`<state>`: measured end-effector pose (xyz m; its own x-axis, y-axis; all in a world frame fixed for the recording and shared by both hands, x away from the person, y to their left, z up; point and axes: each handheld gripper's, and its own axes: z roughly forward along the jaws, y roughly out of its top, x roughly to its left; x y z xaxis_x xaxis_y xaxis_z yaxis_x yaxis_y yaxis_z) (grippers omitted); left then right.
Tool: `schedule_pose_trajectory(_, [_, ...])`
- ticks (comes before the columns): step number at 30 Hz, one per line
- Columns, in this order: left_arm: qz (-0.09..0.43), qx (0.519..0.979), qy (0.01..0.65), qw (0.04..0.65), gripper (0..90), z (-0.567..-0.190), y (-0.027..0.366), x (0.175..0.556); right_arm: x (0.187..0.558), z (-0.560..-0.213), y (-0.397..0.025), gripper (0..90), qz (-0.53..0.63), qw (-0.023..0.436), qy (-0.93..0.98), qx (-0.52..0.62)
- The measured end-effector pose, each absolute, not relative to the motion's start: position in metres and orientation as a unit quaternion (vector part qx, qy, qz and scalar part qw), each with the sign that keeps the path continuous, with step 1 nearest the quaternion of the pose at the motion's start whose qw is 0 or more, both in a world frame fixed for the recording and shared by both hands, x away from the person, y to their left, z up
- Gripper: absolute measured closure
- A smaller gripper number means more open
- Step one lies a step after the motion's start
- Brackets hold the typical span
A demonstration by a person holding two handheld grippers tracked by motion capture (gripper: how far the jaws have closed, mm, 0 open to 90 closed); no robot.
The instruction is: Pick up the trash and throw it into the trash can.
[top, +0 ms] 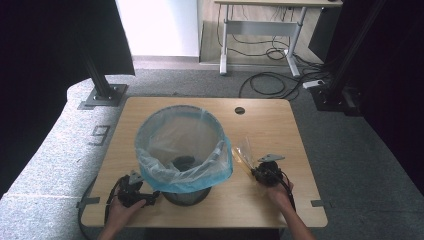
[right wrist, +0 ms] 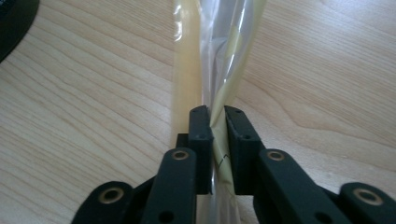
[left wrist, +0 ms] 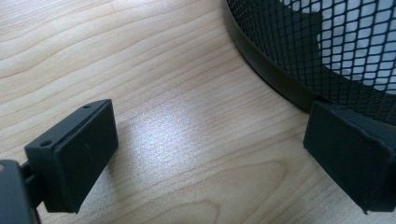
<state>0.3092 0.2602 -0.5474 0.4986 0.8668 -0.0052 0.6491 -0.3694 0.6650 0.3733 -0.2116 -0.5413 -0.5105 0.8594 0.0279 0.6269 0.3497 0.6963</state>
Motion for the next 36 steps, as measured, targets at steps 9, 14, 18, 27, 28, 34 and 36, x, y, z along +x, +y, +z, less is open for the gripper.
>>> schedule_pose_trajectory(9, [0.176,0.809,0.468,0.309,2.6,-0.547,0.260,0.309,0.369,-0.532,-0.218,86.3,0.358,0.177,0.800,0.448])
schedule_pose_trajectory(14, [0.176,0.809,0.469,0.309,2.6,-0.547,0.260,0.309,0.366,-0.526,-0.222,86.7,0.372,0.178,0.792,0.450])
schedule_pose_trajectory(18, [0.176,0.809,0.468,0.309,2.6,-0.547,0.260,0.309,0.363,-0.519,-0.226,86.7,0.386,0.184,0.785,0.448])
schedule_pose_trajectory(27, [0.176,0.809,0.468,0.310,2.6,-0.548,0.260,0.309,0.353,-0.503,-0.242,86.8,0.423,0.195,0.765,0.445])
schedule_pose_trajectory(28, [0.176,0.808,0.468,0.310,2.6,-0.548,0.260,0.309,0.353,-0.503,-0.242,86.8,0.423,0.195,0.765,0.445])
schedule_pose_trajectory(34, [0.176,0.809,0.468,0.310,2.6,-0.548,0.260,0.309,0.346,-0.493,-0.247,86.8,0.444,0.201,0.754,0.441])
schedule_pose_trajectory(36, [0.176,0.808,0.468,0.310,2.6,-0.548,0.260,0.309,0.344,-0.489,-0.248,86.8,0.448,0.204,0.751,0.439])
